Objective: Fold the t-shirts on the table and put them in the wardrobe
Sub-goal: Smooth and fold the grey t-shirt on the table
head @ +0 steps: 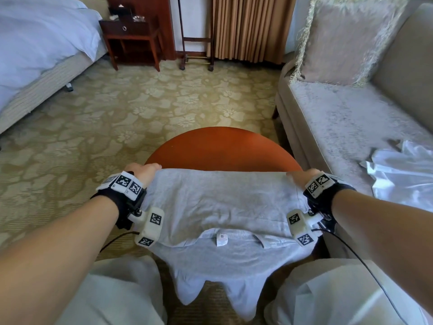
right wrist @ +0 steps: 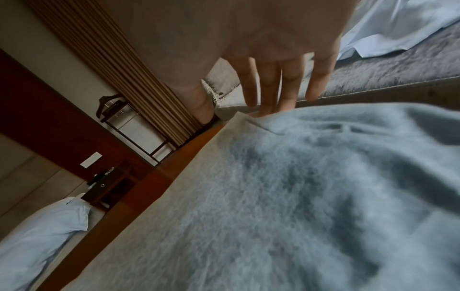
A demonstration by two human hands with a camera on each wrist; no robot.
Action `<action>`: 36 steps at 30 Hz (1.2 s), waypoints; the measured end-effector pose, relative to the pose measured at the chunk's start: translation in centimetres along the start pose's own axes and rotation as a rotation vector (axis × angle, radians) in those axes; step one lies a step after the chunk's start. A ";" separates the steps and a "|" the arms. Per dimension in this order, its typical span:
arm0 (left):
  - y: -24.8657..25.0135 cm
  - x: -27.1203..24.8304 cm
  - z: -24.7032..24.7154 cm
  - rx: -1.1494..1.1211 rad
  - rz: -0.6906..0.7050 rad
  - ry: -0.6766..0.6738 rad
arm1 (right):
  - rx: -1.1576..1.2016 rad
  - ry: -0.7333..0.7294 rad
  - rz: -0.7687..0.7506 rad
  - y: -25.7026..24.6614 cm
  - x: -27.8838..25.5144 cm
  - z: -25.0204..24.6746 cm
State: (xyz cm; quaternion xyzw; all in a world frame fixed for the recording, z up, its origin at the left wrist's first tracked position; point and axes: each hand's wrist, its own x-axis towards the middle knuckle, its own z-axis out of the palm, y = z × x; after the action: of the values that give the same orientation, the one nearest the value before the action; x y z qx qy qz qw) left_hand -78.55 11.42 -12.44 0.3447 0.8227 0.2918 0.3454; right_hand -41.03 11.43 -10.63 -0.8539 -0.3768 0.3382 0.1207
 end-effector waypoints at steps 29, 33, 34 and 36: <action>2.1 -0.1 3.4 0.110 0.371 -0.174 | -0.240 -0.006 -0.385 -5.8 -0.2 2.9; 1.1 -5.1 5.1 0.426 0.480 -0.320 | -0.506 -0.144 -0.554 -4.5 -3.8 5.3; 0.9 -6.1 5.6 0.500 0.496 -0.356 | -0.527 -0.159 -0.553 -3.9 -4.3 5.7; 0.2 -7.6 6.4 0.620 0.547 -0.361 | -0.560 -0.159 -0.539 -2.6 -5.3 6.3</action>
State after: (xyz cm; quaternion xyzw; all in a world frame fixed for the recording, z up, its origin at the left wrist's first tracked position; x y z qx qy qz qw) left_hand -69.62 7.23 -13.30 0.6822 0.6762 0.0471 0.2739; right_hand -49.21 9.07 -11.54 -0.6954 -0.6733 0.2435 -0.0617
